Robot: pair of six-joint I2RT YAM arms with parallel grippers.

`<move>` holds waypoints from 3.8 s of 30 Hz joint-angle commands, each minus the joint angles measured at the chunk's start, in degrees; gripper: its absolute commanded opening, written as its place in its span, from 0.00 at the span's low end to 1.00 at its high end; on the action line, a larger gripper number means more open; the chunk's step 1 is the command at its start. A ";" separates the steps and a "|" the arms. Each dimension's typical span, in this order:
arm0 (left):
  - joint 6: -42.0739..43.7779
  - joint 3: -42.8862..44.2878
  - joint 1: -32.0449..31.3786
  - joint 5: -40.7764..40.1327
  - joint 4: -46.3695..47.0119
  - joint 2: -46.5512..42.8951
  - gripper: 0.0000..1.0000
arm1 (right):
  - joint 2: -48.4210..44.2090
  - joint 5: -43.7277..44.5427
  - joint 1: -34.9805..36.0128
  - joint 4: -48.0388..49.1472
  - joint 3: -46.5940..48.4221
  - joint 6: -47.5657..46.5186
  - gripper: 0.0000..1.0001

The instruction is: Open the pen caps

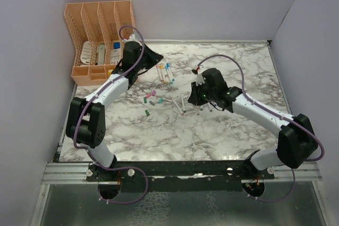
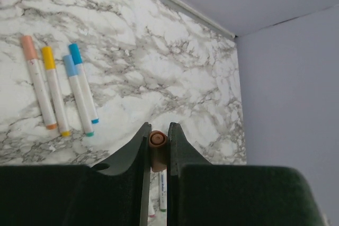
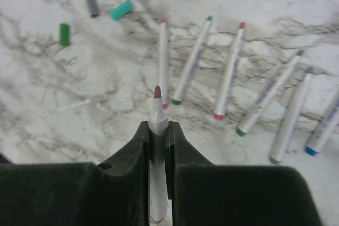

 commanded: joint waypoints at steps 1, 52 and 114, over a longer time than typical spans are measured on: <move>4.90 -4.19 -0.55 0.69 -6.02 -4.93 0.00 | 5.61 21.75 -1.68 -6.92 7.22 1.78 0.01; 19.33 -27.39 0.32 -9.93 -19.85 -12.60 0.00 | 26.73 19.74 -22.43 -5.76 13.97 0.50 0.42; 20.14 -24.14 3.34 -12.37 -26.13 -31.07 0.59 | 60.72 11.78 -4.15 -8.85 67.20 -8.10 0.65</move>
